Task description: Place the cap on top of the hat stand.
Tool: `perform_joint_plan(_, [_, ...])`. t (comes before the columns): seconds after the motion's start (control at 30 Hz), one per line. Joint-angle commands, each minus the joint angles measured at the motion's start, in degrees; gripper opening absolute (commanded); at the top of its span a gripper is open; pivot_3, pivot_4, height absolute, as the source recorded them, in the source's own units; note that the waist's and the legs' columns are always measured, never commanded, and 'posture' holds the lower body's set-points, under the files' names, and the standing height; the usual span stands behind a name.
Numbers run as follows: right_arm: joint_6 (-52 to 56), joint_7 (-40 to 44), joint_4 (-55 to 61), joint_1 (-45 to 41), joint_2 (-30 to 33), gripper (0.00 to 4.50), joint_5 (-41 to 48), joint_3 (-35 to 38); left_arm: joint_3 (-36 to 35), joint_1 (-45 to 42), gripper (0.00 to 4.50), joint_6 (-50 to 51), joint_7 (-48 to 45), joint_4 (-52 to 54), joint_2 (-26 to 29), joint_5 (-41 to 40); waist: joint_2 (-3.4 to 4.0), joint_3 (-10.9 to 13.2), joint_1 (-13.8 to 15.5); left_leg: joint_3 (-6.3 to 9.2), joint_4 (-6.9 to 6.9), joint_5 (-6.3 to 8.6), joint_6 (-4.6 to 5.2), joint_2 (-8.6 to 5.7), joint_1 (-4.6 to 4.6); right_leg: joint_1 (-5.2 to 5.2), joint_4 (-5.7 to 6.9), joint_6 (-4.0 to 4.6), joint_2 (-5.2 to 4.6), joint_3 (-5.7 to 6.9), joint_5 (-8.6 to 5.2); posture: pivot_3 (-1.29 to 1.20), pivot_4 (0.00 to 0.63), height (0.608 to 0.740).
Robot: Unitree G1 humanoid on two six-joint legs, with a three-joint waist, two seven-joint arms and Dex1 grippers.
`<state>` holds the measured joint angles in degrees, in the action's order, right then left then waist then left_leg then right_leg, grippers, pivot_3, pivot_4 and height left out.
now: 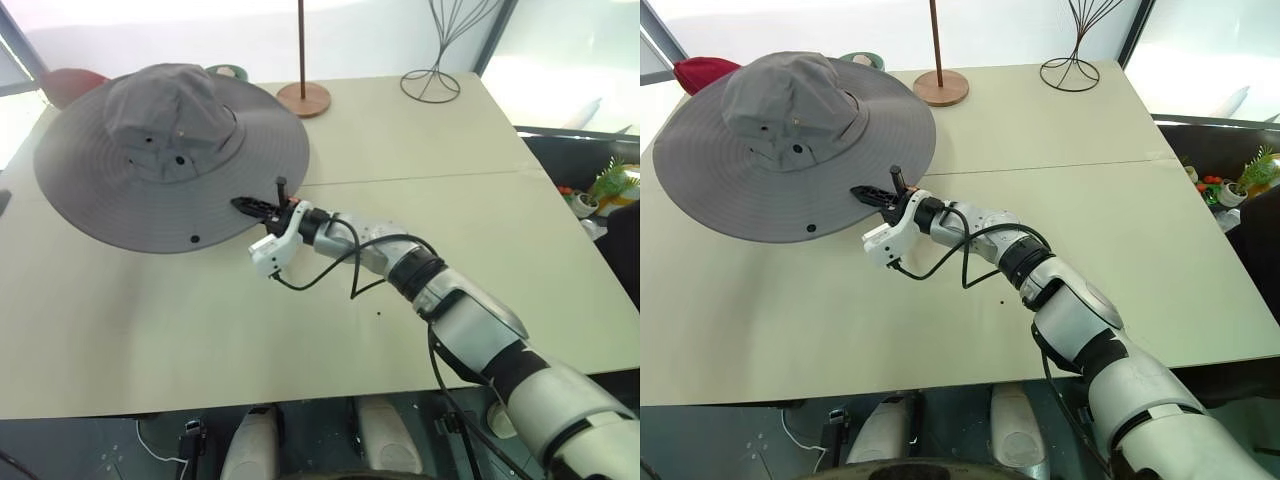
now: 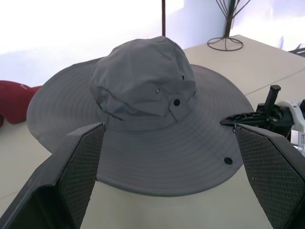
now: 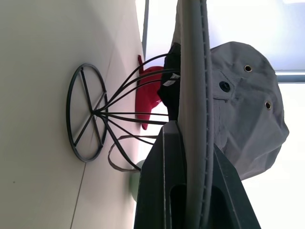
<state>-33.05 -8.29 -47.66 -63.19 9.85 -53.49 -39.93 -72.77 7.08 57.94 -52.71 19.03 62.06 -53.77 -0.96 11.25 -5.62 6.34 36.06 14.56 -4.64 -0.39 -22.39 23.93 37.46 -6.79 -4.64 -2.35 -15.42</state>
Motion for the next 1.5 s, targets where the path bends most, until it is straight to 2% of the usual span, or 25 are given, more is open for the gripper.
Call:
perform_joint_plan(0.03, [-0.9,2.6,1.4,-0.4,0.8,0.89,3.8,2.5,0.0,0.0,4.50,-1.9,-0.3,-0.5,0.2,0.9,0.00,0.0,0.0,0.00,0.00,0.00,0.00,0.00,0.00,0.00,0.00,0.00,0.00,0.00,0.00,0.00,0.150,0.740])
perform_joint_plan(0.23, [-0.1,3.0,4.0,-0.7,3.1,4.05,3.2,2.3,3.1,-0.6,4.50,-4.0,-0.7,-1.5,0.0,1.9,0.00,0.0,0.0,-0.01,-0.01,0.00,0.00,0.00,0.00,0.00,0.00,0.00,0.00,0.00,0.00,0.00,0.150,0.740])
perform_joint_plan(0.27, [0.0,2.8,4.6,-0.6,3.8,4.43,2.9,2.2,3.7,-0.6,4.50,-4.4,-0.8,-1.5,-0.1,2.0,0.00,0.0,0.0,0.00,-0.01,0.00,0.00,0.00,0.00,0.01,0.00,0.00,0.00,0.00,0.00,0.00,0.150,0.740])
perform_joint_plan(0.3, [0.1,2.7,5.0,-0.5,4.2,4.47,2.7,2.2,4.1,-0.6,4.50,-4.7,-0.8,-1.5,-0.1,2.1,0.00,0.0,0.0,-0.01,-0.02,0.00,0.00,0.00,0.00,0.02,0.00,0.00,0.00,0.00,0.00,0.00,0.150,0.740])
perform_joint_plan(0.53, [-0.8,3.9,10.0,2.1,9.0,4.47,2.4,2.2,6.9,-1.1,4.50,-6.8,-1.5,-2.1,0.2,3.3,-0.01,0.0,0.1,-0.01,-0.02,0.00,0.00,0.00,-0.01,0.02,-0.01,0.00,0.00,0.00,0.00,0.00,0.150,0.740])
perform_joint_plan(0.7, [-0.3,3.7,8.4,2.2,8.1,4.47,2.1,1.6,8.6,-2.4,4.50,-7.5,-1.6,-2.7,0.7,3.6,-0.01,0.0,-0.1,-0.01,-0.02,0.00,0.00,0.01,0.00,0.02,0.01,0.00,0.01,-0.01,0.00,0.00,0.150,0.740])
perform_joint_plan(0.73, [0.1,3.4,8.0,2.3,7.6,3.97,1.9,1.4,8.8,-2.5,4.50,-7.6,-1.7,-2.8,0.8,3.7,-0.01,0.0,-0.1,-0.02,-0.02,0.00,0.00,0.01,-0.01,0.04,0.01,0.00,0.02,-0.01,0.00,0.00,0.150,0.740])
perform_joint_plan(0.77, [0.5,3.1,7.7,2.5,7.2,3.69,1.6,1.2,8.9,-2.6,4.50,-7.6,-1.8,-2.8,0.8,3.7,-0.01,0.0,-0.1,-0.02,-0.02,0.00,0.00,0.01,-0.01,0.04,0.01,0.00,0.02,-0.02,0.00,0.00,0.150,0.740])
perform_joint_plan(0.8, [0.8,2.7,7.6,2.6,6.9,3.22,1.3,1.1,9.0,-2.8,4.50,-7.5,-1.8,-2.9,0.9,3.8,-0.01,0.0,-0.2,-0.02,-0.03,0.00,0.00,0.02,-0.01,0.04,0.01,0.00,0.03,-0.02,0.00,0.00,0.150,0.740])
perform_joint_plan(1.0, [2.7,-0.3,5.9,3.1,5.3,0.02,-1.5,-0.2,9.5,-4.3,4.50,-7.2,-2.3,-4.0,2.4,4.2,-0.04,0.0,0.0,-0.02,-0.02,0.00,0.00,0.02,-0.01,0.04,0.01,0.01,0.03,-0.02,0.00,0.00,0.150,0.740])
perform_joint_plan(1.17, [4.7,-3.2,5.5,3.3,4.9,0.02,-3.2,-0.1,9.7,-4.7,4.50,-7.1,-2.6,-4.2,2.6,4.6,-0.03,0.0,0.0,-0.02,-0.02,0.00,0.00,0.02,-0.01,0.04,0.01,0.01,0.02,-0.02,0.00,0.00,0.150,0.740])
perform_joint_plan(1.3, [3.1,-1.9,6.0,3.7,5.8,0.02,-0.9,1.4,10.2,-5.1,4.50,-7.1,-2.3,-4.0,2.4,4.6,-0.04,0.0,0.0,-0.02,-0.02,0.00,0.00,0.02,-0.01,0.04,0.01,0.01,0.02,-0.02,0.00,0.00,0.150,0.740])
perform_joint_plan(1.4, [2.0,1.5,7.4,4.6,6.7,0.95,3.1,3.5,10.9,-5.6,4.50,-7.3,-2.2,-4.1,2.2,4.7,-0.04,0.0,0.1,-0.02,-0.01,0.00,0.00,0.02,-0.01,0.02,0.01,0.01,0.02,-0.02,0.00,0.00,0.150,0.740])
perform_joint_plan(1.5, [1.6,3.2,9.0,5.1,7.8,2.44,4.2,4.2,11.3,-6.0,4.50,-7.5,-2.2,-4.5,2.3,4.8,-0.04,0.0,0.1,-0.02,-0.01,0.00,0.00,0.02,-0.01,0.01,0.00,0.01,0.02,-0.02,0.00,0.00,0.150,0.740])
